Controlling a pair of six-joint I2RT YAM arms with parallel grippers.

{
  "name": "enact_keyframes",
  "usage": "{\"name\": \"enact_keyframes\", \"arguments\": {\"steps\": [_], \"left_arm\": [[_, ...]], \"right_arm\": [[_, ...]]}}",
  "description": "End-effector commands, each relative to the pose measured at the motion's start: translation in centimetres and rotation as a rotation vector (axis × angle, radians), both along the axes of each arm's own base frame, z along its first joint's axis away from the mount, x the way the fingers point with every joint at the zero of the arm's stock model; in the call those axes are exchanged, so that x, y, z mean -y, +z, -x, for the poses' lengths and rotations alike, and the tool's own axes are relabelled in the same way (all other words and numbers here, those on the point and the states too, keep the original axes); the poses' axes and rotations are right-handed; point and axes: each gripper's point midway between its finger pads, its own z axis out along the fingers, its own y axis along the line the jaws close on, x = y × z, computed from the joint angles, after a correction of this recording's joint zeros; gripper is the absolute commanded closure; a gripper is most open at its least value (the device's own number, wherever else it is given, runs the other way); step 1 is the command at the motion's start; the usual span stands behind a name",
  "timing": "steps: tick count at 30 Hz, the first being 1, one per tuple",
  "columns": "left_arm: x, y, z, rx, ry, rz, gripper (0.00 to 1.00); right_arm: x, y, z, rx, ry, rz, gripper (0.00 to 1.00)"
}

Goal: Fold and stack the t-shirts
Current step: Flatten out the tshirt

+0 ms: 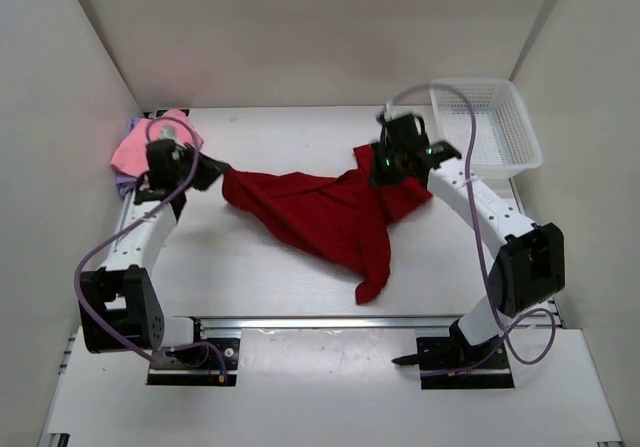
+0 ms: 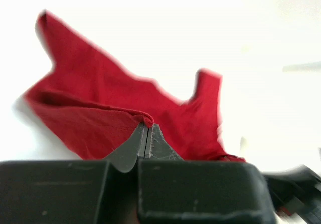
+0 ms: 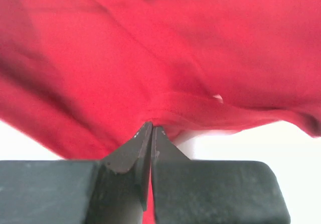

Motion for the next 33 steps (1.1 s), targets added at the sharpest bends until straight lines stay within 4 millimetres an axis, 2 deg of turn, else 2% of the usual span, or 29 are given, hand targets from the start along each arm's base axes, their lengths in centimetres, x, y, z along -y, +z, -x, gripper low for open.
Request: {"name": "enact_keyframes", "arguments": {"steps": [1, 2, 3, 4, 5, 6, 7, 8, 9, 10, 11, 12, 13, 14, 15, 16, 18, 20, 22, 23, 24, 25, 26, 28, 30, 32, 33], "left_arm": [[-2.7, 9.4, -2.5, 0.187, 0.017, 0.103, 1.0], [-4.0, 11.5, -2.9, 0.222, 0.048, 0.099, 1.0], [-5.2, 13.5, -2.7, 0.257, 0.071, 0.08, 1.0], [-6.3, 14.4, -2.3, 0.271, 0.107, 0.068, 1.0], [-6.8, 15.9, -2.1, 0.303, 0.115, 0.047, 1.0], [-8.0, 17.0, -1.7, 0.318, 0.16, 0.02, 1.0], [-8.8, 17.7, -1.3, 0.33, 0.192, 0.007, 1.0], [-9.1, 18.1, -1.2, 0.34, 0.2, 0.01, 1.0], [-9.5, 18.5, -1.0, 0.35, 0.212, 0.011, 1.0], [-10.0, 18.2, -1.2, 0.34, 0.223, 0.008, 1.0], [-9.8, 18.3, -1.2, 0.335, 0.22, 0.012, 1.0], [-10.1, 18.2, -1.2, 0.331, 0.223, 0.008, 1.0], [-10.5, 17.8, -1.3, 0.321, 0.238, 0.005, 1.0], [-10.7, 18.2, -1.2, 0.33, 0.245, -0.012, 1.0], [-11.0, 18.3, -1.2, 0.334, 0.262, -0.03, 1.0], [-10.8, 18.3, -1.2, 0.334, 0.262, -0.034, 1.0], [-10.4, 18.3, -1.4, 0.332, 0.249, -0.048, 1.0], [-10.2, 17.8, -1.8, 0.32, 0.252, -0.069, 1.0], [-10.3, 17.6, -2.4, 0.317, 0.256, -0.08, 1.0], [-10.0, 17.1, -2.9, 0.303, 0.241, -0.072, 1.0], [-10.0, 17.6, -3.2, 0.314, 0.239, -0.066, 1.0], [-9.9, 17.7, -3.6, 0.306, 0.227, -0.065, 1.0], [-10.4, 17.4, -3.9, 0.291, 0.24, -0.071, 1.0], [-10.7, 18.8, -4.1, 0.322, 0.248, -0.071, 1.0], [-10.8, 19.5, -4.4, 0.342, 0.257, -0.073, 1.0], [-10.8, 19.6, -5.0, 0.344, 0.254, -0.054, 1.0], [-11.1, 19.8, -5.0, 0.352, 0.261, -0.054, 1.0]], "right_arm": [[-6.1, 15.8, -2.8, 0.329, 0.174, -0.179, 1.0], [-7.2, 20.5, -2.4, 0.411, 0.21, -0.222, 1.0], [-8.1, 24.1, -1.3, 0.465, 0.242, -0.27, 1.0], [-8.4, 25.8, -0.2, 0.489, 0.262, -0.296, 1.0], [-8.1, 28.4, 1.1, 0.537, 0.265, -0.336, 1.0], [-8.2, 30.0, 2.7, 0.567, 0.283, -0.37, 1.0], [-8.2, 29.9, 3.4, 0.569, 0.287, -0.385, 1.0], [-7.8, 30.5, 5.3, 0.574, 0.296, -0.42, 1.0], [-6.9, 32.0, 6.7, 0.619, 0.299, -0.464, 1.0], [-6.2, 29.9, 6.4, 0.584, 0.281, -0.467, 1.0], [-4.9, 27.5, 7.3, 0.535, 0.249, -0.477, 1.0], [-2.8, 28.3, 7.5, 0.583, 0.227, -0.523, 0.99], [-2.4, 23.9, 7.0, 0.511, 0.227, -0.536, 1.0], [0.6, 19.5, 5.8, 0.445, 0.112, -0.531, 1.0], [3.0, 18.8, 4.6, 0.445, 0.069, -0.569, 1.0], [5.0, 15.4, 3.6, 0.382, 0.0, -0.588, 1.0], [6.5, 10.4, 2.3, 0.299, -0.077, -0.581, 1.0], [7.1, 9.1, 0.3, 0.3, -0.114, -0.522, 1.0], [6.2, 6.3, -1.7, 0.237, -0.119, -0.451, 1.0], [6.2, 6.8, -2.4, 0.23, -0.126, -0.434, 1.0], [5.7, 6.8, -3.3, 0.214, -0.106, -0.427, 1.0], [4.4, 7.7, -3.1, 0.216, -0.061, -0.421, 1.0], [3.9, 7.7, -2.7, 0.214, -0.048, -0.393, 1.0], [3.1, 9.5, -1.2, 0.262, 0.008, -0.35, 1.0], [2.1, 11.2, 1.9, 0.247, 0.065, -0.377, 1.0], [0.5, 15.1, 5.5, 0.297, 0.178, -0.419, 1.0], [-0.3, 15.3, 7.3, 0.262, 0.218, -0.422, 1.0]]}}
